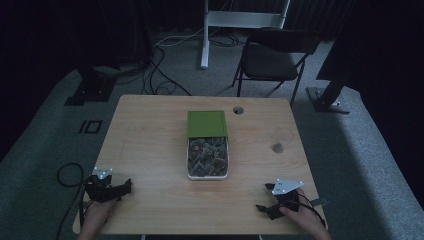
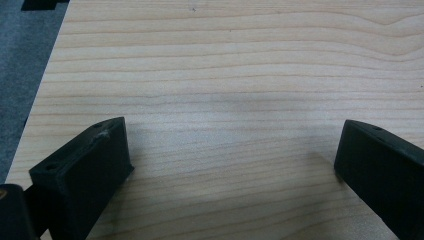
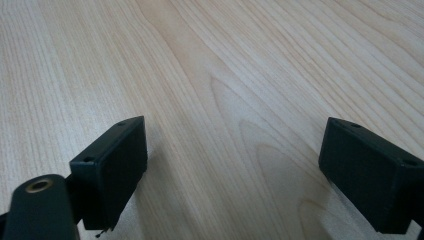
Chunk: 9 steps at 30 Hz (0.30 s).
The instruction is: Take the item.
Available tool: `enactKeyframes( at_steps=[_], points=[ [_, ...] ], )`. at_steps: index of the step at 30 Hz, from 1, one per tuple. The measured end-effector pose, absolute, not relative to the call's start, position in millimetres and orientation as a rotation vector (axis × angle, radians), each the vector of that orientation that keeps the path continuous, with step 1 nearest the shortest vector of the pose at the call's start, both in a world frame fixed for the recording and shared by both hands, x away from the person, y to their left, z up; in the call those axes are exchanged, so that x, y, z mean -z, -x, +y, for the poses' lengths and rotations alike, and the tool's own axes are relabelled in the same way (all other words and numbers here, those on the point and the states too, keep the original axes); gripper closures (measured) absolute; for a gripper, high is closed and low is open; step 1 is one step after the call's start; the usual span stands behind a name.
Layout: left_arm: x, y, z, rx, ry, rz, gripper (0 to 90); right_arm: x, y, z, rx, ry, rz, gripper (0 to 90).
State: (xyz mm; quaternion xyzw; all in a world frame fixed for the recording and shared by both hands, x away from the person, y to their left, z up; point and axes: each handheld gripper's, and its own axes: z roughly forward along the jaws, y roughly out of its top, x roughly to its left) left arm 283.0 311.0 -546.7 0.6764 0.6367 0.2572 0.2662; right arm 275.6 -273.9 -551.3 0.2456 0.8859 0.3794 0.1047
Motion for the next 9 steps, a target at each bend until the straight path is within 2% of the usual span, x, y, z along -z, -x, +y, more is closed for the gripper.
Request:
enactKeyframes(
  at_steps=[9],
  points=[
    [546.7, -283.3, 310.6, -0.7, -1.818, 1.73, 2.0, 551.4, -276.0, -274.0, -1.115, -0.733, 2.604, 11.7]
  ],
)
